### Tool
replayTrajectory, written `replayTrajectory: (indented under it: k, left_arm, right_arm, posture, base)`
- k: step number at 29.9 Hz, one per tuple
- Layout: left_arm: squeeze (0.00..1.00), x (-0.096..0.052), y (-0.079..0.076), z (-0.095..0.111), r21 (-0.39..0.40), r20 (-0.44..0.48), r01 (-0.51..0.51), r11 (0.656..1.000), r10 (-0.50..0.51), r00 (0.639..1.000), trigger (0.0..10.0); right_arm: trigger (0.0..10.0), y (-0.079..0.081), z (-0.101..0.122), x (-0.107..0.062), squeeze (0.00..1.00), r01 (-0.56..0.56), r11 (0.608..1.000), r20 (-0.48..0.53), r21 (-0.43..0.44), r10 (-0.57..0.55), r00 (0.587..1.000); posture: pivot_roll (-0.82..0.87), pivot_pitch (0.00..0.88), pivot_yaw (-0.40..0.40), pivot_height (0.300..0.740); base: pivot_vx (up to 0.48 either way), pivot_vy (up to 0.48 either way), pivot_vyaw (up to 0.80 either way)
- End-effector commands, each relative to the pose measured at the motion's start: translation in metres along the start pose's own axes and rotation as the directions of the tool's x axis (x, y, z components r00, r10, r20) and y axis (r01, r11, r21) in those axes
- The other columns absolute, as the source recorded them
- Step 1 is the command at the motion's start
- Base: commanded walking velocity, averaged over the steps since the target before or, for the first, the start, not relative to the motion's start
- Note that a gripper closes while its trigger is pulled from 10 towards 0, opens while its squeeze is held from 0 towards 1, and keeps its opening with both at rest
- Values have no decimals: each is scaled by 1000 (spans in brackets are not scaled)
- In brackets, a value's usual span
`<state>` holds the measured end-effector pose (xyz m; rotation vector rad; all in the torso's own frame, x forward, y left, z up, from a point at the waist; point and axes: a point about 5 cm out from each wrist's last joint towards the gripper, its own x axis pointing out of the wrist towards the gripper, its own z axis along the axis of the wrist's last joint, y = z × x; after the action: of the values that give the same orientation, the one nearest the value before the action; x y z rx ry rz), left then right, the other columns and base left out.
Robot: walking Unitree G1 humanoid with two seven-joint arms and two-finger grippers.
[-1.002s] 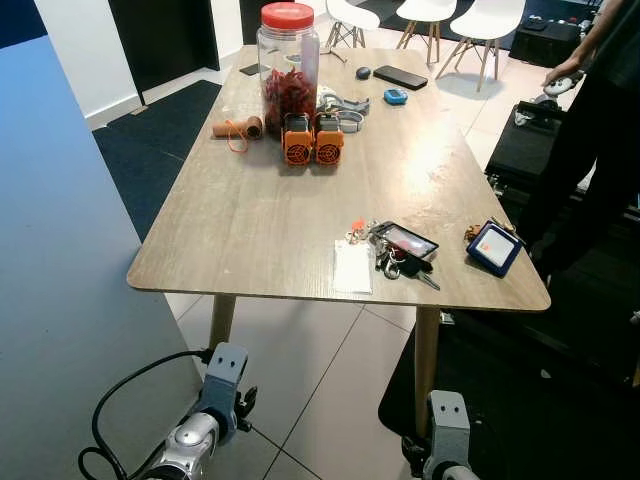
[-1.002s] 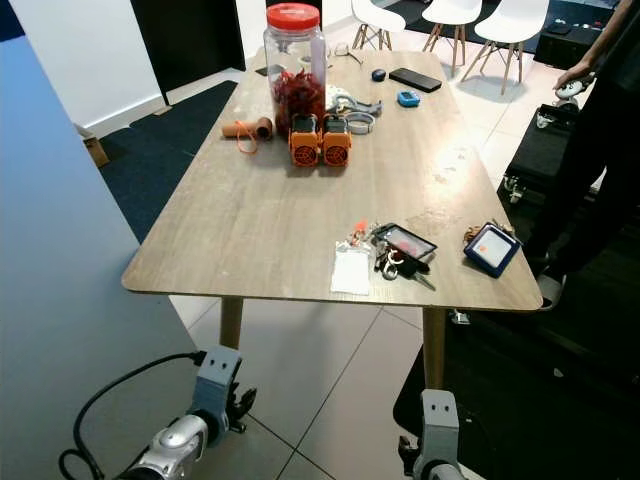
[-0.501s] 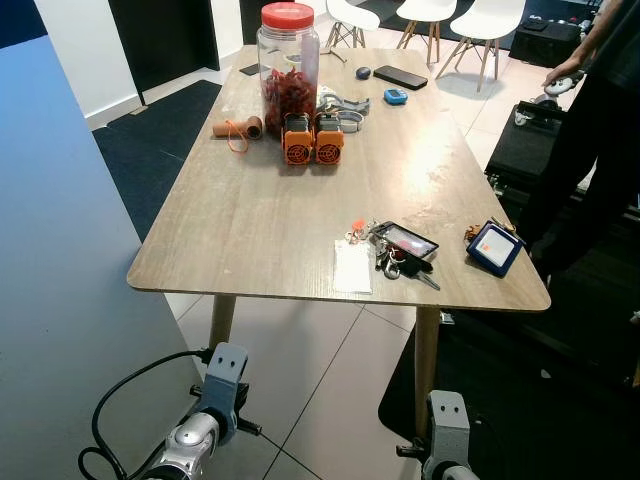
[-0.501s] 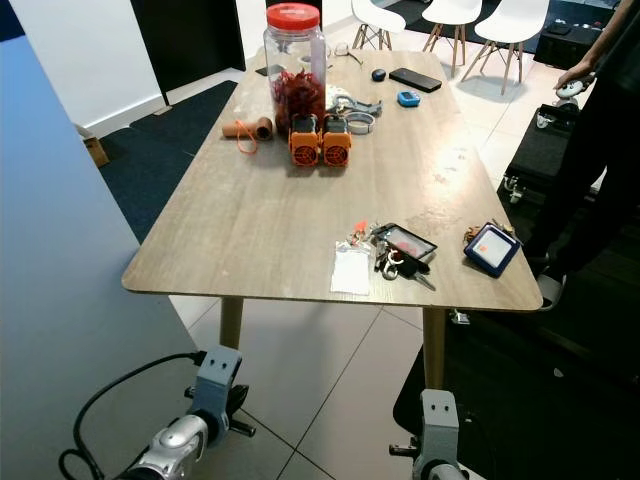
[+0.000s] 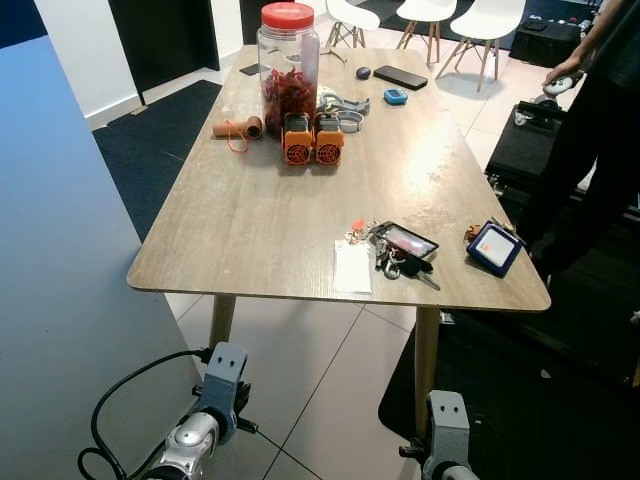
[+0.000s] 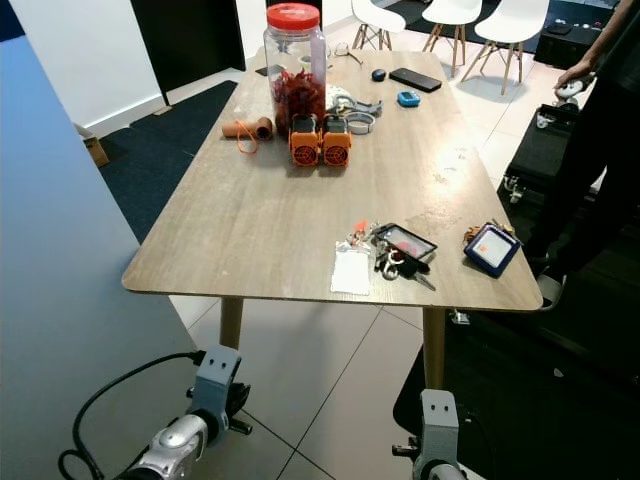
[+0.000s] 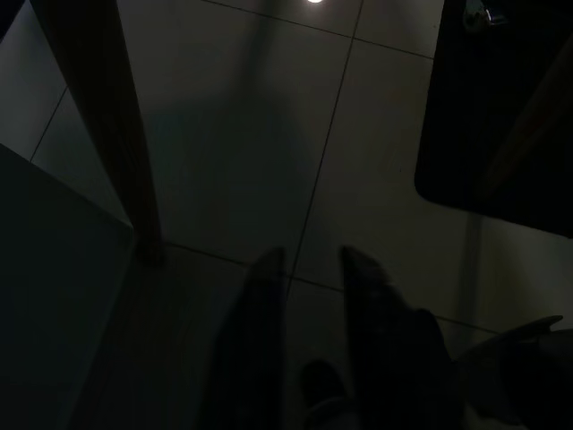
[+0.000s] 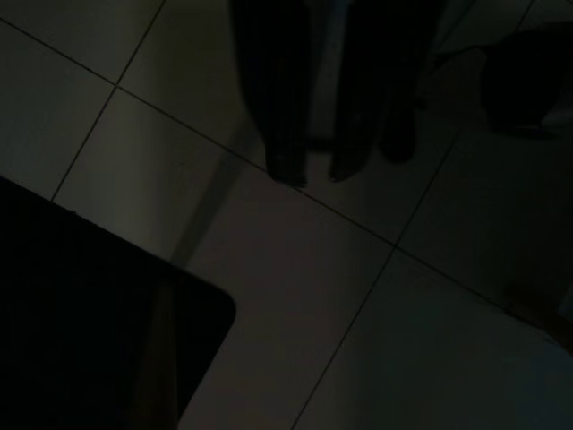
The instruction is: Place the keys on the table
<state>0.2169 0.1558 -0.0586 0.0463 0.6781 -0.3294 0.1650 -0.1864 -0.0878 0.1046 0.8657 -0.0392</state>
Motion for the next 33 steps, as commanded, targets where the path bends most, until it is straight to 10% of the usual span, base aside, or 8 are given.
replayTrajectory:
  k: [1, 29, 30, 32, 33]
  left_arm:
    - [1000, 0, 0, 0, -7, 2, 1, 1000, -1, 1000, 10000]
    - [1000, -3, 2, -4, 20, -7, -20, 1000, 21, 1000, 10000]
    - [0, -3, 3, -5, 13, -8, -21, 1000, 21, 1000, 10000]
    - [0, -3, 3, -5, 7, -9, -20, 1000, 20, 1000, 10000]
    - [0, -4, 4, -6, 5, -8, -20, 1000, 20, 1000, 10000]
  right_arm:
    - [10000, 0, 0, 0, 1000, 2, 1000, 3, 1, -2, 1000]
    - [10000, -1, -1, -1, 1000, 3, 1000, 4, -25, -3, 1000]
    - [10000, -2, -1, -1, 1000, 9, 1000, 7, -30, -8, 1000]
    - [10000, -2, 0, -1, 1000, 12, 999, 10, -30, -12, 1000]
    - [10000, -3, 0, -1, 259, 19, 999, 12, -30, -19, 1000]
  posture:
    - [26, 0, -6, 740]
    - [32, 0, -11, 740]
    - [34, 0, -13, 740]
    - [35, 0, -13, 740]
    - [35, 0, -13, 740]
  base:
    - [0, 0, 0]
    - [0, 0, 0]
    - [0, 0, 0]
    - [0, 0, 0]
    - [0, 0, 0]
